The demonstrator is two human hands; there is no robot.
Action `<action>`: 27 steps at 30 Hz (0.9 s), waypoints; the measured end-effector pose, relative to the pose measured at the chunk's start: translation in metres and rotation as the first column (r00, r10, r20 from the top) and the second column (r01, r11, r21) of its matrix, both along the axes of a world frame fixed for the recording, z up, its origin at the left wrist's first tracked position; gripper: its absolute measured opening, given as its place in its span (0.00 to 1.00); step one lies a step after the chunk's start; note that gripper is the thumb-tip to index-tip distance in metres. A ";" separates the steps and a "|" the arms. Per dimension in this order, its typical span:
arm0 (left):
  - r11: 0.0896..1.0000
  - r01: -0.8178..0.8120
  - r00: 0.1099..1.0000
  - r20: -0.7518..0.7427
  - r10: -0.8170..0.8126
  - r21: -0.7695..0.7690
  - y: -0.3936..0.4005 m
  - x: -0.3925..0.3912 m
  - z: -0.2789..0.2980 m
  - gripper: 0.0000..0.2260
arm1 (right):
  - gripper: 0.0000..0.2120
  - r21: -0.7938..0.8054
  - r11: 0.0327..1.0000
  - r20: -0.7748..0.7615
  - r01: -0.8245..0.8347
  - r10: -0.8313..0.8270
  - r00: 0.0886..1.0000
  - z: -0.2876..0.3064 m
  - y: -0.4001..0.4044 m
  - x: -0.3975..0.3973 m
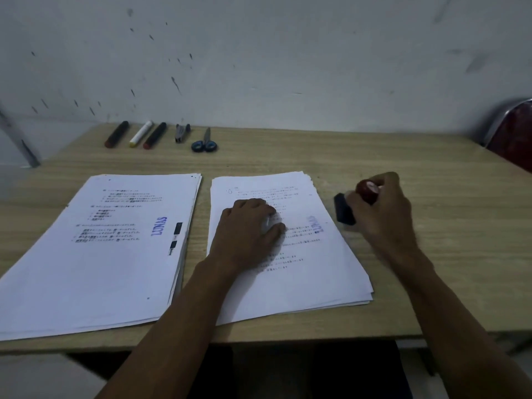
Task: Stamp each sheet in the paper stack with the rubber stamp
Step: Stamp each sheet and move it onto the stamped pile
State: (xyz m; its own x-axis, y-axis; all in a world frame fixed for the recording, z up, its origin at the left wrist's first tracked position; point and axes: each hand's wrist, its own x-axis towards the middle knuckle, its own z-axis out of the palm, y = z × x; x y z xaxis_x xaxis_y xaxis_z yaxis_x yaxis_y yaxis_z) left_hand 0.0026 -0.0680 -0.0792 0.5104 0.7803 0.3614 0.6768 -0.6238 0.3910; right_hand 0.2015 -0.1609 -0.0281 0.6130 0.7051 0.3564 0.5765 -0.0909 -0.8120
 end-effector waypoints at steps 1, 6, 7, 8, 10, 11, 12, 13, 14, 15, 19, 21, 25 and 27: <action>1.000 -0.002 1.000 -0.001 0.002 -0.007 0.000 0.000 0.000 0.17 | 0.15 0.005 0.999 0.007 0.033 -0.033 0.999 0.001 -0.004 0.008; 1.000 0.012 0.999 0.041 -0.012 -0.008 -0.001 0.000 0.000 0.26 | 0.14 -0.023 0.985 0.098 0.169 -0.166 0.981 0.002 -0.019 0.041; 1.000 0.011 0.999 0.052 -0.010 -0.013 -0.001 0.000 0.001 0.27 | 0.14 -0.035 0.984 0.104 0.176 -0.172 0.980 0.002 -0.021 0.044; 1.000 0.008 0.998 0.059 -0.007 -0.015 0.000 0.000 0.001 0.28 | 0.14 -0.045 0.984 0.106 0.173 -0.167 0.980 0.002 -0.022 0.046; 1.000 0.009 0.998 0.058 -0.009 -0.010 0.000 0.000 0.000 0.28 | 0.13 -0.064 0.987 0.118 0.151 -0.143 0.983 0.001 -0.023 0.047; 1.000 0.012 0.998 0.057 -0.012 -0.005 0.000 0.000 -0.001 0.27 | 0.12 -0.073 0.987 0.123 0.144 -0.134 0.983 -0.001 -0.023 0.047; 1.000 0.013 0.998 0.058 -0.013 -0.005 0.001 0.001 -0.002 0.26 | 0.12 -0.079 0.987 0.126 0.141 -0.131 0.983 -0.003 -0.022 0.047; 1.000 0.012 0.998 0.057 -0.012 -0.006 0.002 0.001 -0.002 0.24 | 0.11 -0.083 0.987 0.126 0.139 -0.128 0.984 -0.005 -0.021 0.046; 1.000 0.012 0.998 0.057 -0.011 -0.008 0.002 0.001 -0.003 0.22 | 0.11 -0.085 0.987 0.126 0.136 -0.125 0.984 -0.007 -0.019 0.046; 1.000 0.012 0.998 0.055 -0.012 -0.007 0.003 0.000 -0.004 0.21 | 0.11 -0.087 0.987 0.128 0.132 -0.120 0.985 -0.008 -0.018 0.046; 1.000 0.023 0.998 0.057 -0.022 -0.004 0.003 -0.001 -0.005 0.24 | 0.12 -0.111 0.987 0.138 0.116 -0.101 0.985 -0.012 -0.011 0.046; 1.000 0.024 0.998 0.064 -0.024 -0.008 0.003 -0.001 -0.005 0.25 | 0.12 -0.117 0.987 0.146 0.113 -0.096 0.985 -0.012 -0.008 0.046; 1.000 0.020 0.998 0.060 -0.020 -0.012 0.005 0.000 -0.006 0.22 | 0.12 -0.134 0.987 0.156 0.089 -0.068 0.985 -0.013 -0.003 0.048; 1.000 0.023 0.998 0.059 -0.023 -0.007 0.006 0.000 -0.006 0.19 | 0.12 -0.142 0.986 0.160 0.085 -0.062 0.985 -0.014 -0.001 0.047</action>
